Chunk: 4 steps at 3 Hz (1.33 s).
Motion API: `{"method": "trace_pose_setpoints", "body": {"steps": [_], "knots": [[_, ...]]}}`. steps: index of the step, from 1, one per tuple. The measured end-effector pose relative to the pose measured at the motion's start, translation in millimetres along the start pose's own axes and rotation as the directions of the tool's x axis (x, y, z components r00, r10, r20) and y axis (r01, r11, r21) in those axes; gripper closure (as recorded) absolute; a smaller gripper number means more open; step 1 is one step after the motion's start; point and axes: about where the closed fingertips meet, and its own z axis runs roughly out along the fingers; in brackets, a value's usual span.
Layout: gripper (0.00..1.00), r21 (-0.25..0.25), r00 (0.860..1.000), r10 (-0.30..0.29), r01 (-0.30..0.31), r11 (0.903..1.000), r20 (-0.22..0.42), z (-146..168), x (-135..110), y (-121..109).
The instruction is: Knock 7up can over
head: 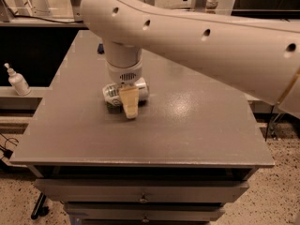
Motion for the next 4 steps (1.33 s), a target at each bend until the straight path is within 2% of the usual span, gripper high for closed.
{"method": "trace_pose_setpoints", "body": {"steps": [4], "knots": [[0.00, -0.050, 0.999, 0.017, -0.015, 0.9987, 0.047, -1.0, 1.6, 1.3]]}}
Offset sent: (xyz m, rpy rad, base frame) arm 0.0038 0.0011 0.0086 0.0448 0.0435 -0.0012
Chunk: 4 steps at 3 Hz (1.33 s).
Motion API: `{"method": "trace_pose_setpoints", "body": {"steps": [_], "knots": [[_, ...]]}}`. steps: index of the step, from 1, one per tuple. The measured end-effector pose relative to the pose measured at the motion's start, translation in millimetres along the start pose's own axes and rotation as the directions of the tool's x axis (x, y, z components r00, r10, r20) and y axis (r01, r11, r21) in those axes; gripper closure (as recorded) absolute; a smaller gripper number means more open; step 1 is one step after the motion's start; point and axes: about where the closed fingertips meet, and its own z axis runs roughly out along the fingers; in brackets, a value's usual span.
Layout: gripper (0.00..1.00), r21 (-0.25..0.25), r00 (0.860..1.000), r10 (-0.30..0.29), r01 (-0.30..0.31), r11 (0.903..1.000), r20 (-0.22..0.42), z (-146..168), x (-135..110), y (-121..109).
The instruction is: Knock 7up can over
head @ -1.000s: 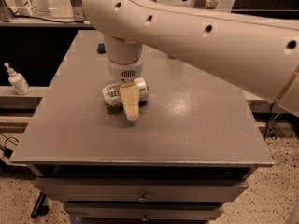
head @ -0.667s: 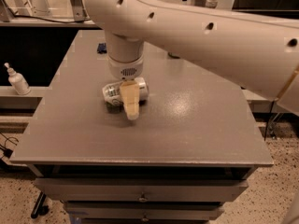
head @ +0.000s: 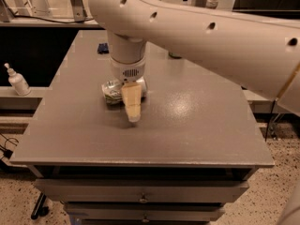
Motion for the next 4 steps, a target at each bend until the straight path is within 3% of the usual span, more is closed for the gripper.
{"method": "trace_pose_setpoints", "body": {"steps": [4], "knots": [[0.00, -0.027, 1.000, 0.025, -0.024, 0.9993, 0.016, 1.1, 9.6, 6.1]]}}
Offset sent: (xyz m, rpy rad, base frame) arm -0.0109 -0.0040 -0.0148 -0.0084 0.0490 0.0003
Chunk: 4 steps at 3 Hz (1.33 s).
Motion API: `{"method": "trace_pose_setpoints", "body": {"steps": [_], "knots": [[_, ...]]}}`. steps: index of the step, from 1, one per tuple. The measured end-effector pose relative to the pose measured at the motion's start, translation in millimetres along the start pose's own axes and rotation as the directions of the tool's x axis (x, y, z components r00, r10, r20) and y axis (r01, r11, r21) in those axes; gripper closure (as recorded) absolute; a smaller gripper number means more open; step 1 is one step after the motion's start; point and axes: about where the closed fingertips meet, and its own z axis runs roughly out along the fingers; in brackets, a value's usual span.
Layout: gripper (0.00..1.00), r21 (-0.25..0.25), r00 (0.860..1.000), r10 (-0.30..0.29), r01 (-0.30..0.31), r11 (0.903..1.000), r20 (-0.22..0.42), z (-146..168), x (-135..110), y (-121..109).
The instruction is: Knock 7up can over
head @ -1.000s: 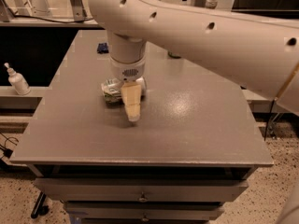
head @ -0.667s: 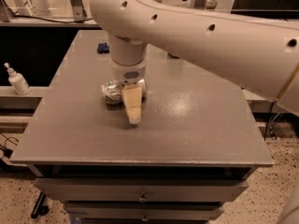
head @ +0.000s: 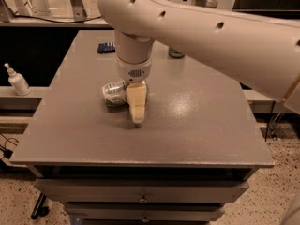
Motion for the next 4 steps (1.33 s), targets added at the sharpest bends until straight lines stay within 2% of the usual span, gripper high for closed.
{"method": "trace_pose_setpoints", "body": {"steps": [1, 2, 3, 4], "knots": [[0.00, 0.019, 0.998, 0.055, -0.056, 0.9982, 0.043, -22.7, 21.8, -13.9], [0.00, 0.028, 0.986, 0.128, -0.131, 0.9909, 0.105, -54.3, 61.2, -23.3], [0.00, 0.028, 0.959, 0.201, -0.210, 0.9773, 0.199, -85.6, 110.8, -17.9], [0.00, 0.027, 0.912, 0.249, -0.273, 0.9617, 0.327, -112.8, 153.1, 1.8]]}}
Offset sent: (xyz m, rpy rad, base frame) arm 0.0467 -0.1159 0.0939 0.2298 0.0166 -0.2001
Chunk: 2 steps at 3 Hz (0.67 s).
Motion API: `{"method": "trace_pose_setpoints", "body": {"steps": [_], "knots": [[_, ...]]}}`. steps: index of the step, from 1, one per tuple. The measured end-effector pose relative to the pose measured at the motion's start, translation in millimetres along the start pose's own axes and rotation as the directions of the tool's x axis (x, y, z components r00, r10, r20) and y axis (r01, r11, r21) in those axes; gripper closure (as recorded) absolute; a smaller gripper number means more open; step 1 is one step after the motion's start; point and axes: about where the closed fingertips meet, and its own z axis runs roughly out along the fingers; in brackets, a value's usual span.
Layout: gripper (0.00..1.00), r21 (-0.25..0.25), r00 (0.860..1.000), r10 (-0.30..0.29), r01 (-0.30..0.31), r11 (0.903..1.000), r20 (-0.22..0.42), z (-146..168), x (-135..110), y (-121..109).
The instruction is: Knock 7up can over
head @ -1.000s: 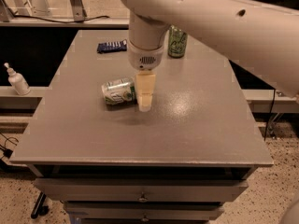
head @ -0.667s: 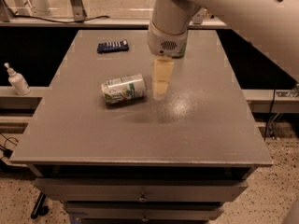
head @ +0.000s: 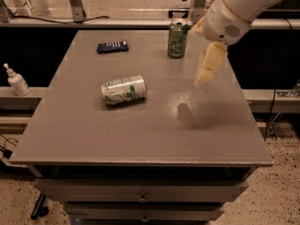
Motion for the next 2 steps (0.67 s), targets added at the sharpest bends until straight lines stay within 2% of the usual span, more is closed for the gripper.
{"method": "trace_pose_setpoints", "body": {"steps": [1, 2], "knots": [[0.00, 0.024, 0.985, 0.044, -0.049, 0.9985, 0.166, -26.8, 36.4, 5.3], [0.00, 0.028, 0.968, 0.079, -0.089, 0.9957, 0.238, -42.3, 39.4, 13.9]]}}
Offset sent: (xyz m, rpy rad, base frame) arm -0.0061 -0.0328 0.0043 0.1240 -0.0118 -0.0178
